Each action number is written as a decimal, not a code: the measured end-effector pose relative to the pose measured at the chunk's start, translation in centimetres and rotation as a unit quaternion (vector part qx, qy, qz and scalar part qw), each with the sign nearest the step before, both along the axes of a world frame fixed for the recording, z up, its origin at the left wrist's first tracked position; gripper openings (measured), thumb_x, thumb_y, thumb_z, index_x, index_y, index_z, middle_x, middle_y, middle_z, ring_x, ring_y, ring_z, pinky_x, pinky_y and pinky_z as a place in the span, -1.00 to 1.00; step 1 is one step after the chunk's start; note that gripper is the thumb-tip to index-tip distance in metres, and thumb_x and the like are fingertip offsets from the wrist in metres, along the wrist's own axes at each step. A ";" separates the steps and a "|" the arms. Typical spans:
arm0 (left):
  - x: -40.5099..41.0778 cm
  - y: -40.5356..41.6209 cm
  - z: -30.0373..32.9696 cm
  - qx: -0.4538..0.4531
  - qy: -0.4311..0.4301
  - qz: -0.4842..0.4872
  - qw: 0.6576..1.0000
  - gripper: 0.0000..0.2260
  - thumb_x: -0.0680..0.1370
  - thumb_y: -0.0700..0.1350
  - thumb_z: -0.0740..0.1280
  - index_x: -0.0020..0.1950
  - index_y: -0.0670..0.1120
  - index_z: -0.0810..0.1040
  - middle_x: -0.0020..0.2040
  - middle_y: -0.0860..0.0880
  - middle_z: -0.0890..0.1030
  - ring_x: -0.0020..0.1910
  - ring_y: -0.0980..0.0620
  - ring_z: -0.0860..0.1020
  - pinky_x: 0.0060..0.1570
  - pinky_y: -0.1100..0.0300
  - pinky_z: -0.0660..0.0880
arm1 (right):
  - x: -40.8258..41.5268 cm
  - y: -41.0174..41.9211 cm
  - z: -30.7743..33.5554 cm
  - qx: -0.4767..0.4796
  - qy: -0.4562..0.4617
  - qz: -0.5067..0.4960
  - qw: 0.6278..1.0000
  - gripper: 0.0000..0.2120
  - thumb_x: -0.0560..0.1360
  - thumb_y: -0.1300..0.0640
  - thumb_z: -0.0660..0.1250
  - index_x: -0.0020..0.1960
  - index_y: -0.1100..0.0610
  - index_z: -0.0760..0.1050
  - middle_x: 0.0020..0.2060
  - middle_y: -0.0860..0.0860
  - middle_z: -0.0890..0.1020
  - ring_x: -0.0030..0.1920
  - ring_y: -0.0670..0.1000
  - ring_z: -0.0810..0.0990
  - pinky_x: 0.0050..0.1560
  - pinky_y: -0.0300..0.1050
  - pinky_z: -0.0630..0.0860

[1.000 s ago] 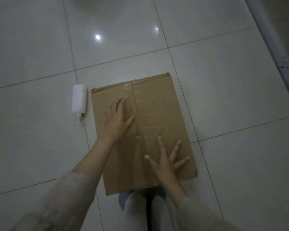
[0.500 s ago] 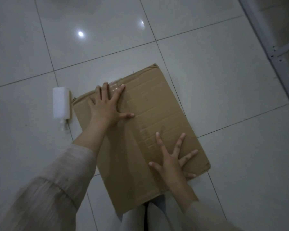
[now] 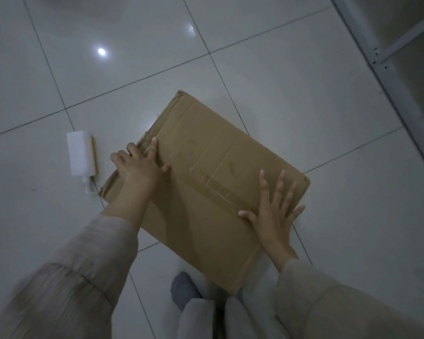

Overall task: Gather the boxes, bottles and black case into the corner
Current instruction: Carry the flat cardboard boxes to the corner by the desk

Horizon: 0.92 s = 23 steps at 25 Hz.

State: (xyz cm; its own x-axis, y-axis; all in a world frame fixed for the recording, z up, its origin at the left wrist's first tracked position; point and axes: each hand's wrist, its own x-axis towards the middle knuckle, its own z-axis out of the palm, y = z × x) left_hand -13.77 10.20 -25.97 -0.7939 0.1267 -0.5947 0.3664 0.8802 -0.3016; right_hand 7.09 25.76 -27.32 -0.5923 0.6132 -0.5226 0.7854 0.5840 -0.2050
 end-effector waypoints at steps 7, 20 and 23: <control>2.4 -5.3 -0.8 0.207 0.011 0.119 0.971 -0.14 0.39 0.25 0.34 0.49 -0.14 0.02 0.36 -0.29 0.23 0.33 -0.29 0.28 0.31 -0.15 0.25 | 3.6 -3.4 -1.3 -0.156 0.194 -0.488 0.837 0.12 0.21 -0.02 0.57 0.50 0.07 -0.10 0.47 0.17 0.21 0.42 0.18 0.29 0.36 0.09 0.31; 4.9 -10.2 13.0 0.457 0.149 0.267 0.835 -0.50 0.40 0.14 0.39 0.07 -0.17 0.27 -0.06 -0.11 0.44 -0.13 -0.11 0.42 -0.19 0.01 0.36 | -1.9 3.6 12.0 -0.234 0.317 -0.239 0.887 -0.31 0.29 -0.10 0.49 0.35 -0.02 0.33 0.20 -0.05 0.56 0.18 -0.02 0.54 0.25 0.03 0.48; 3.9 -11.4 21.7 0.494 0.201 0.308 0.788 -0.51 0.41 0.14 0.38 0.08 -0.15 0.27 0.00 -0.16 0.48 -0.08 -0.16 0.46 -0.12 0.00 0.40 | -6.6 5.1 20.9 -0.273 0.339 -0.128 0.891 -0.38 0.35 -0.13 0.44 0.34 -0.08 0.32 0.20 -0.09 0.54 0.18 -0.04 0.53 0.25 0.02 0.48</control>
State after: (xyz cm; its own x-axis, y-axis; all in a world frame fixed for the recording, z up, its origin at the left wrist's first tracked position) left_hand -9.91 -1.20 -4.28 -0.9846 -0.1142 -0.1321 -0.1733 0.7318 0.6591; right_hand 0.52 30.88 -6.44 -0.7630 0.5376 -0.3590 0.4659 0.0723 -0.8819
